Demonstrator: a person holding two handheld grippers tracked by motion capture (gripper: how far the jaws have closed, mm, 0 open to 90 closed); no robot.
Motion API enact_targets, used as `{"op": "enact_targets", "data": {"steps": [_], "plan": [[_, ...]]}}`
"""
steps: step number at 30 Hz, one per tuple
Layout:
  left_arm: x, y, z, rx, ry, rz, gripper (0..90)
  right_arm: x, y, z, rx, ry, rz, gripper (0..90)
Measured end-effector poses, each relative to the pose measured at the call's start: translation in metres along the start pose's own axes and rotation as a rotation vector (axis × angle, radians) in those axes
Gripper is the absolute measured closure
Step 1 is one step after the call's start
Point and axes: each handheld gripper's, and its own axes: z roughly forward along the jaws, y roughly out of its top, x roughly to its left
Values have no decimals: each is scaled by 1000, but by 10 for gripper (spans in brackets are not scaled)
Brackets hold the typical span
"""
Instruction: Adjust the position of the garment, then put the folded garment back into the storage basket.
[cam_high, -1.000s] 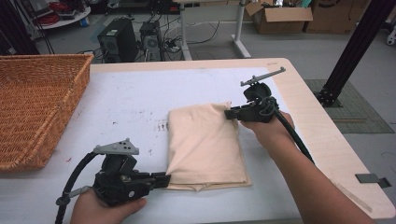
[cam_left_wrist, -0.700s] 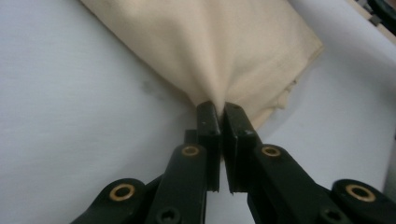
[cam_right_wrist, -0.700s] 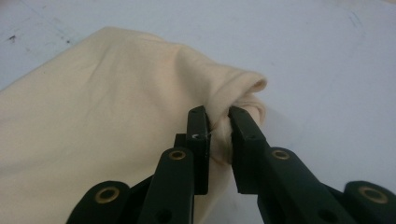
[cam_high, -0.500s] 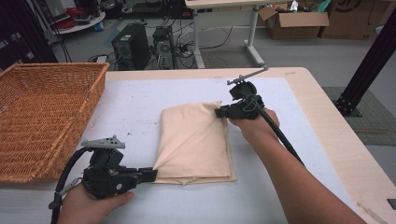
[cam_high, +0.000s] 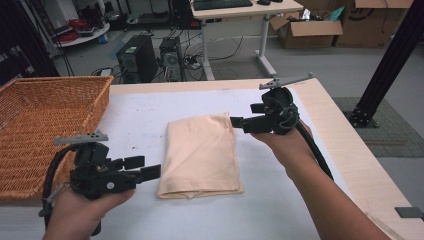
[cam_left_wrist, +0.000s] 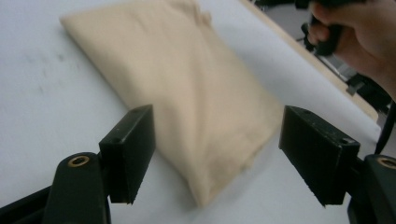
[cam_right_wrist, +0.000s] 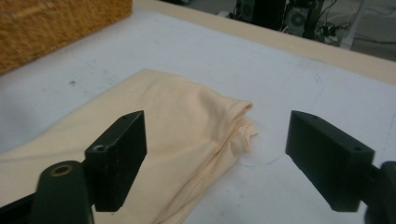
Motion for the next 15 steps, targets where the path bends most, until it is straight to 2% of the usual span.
{"op": "enact_targets", "data": {"steps": [4,7,9,15], "plan": [[-3,16,0,-43,21,52,244,8,-2,-27,-58,-8,-19,156],[-2,22,3,-64,22,57,232,13,-7,-37,-70,-10,-37,155],[-1,24,6,-55,38,62,226,14,-9,-40,-71,-8,-43,154],[9,26,25,-13,46,29,219,16,-11,-50,-79,-8,-54,154]]}}
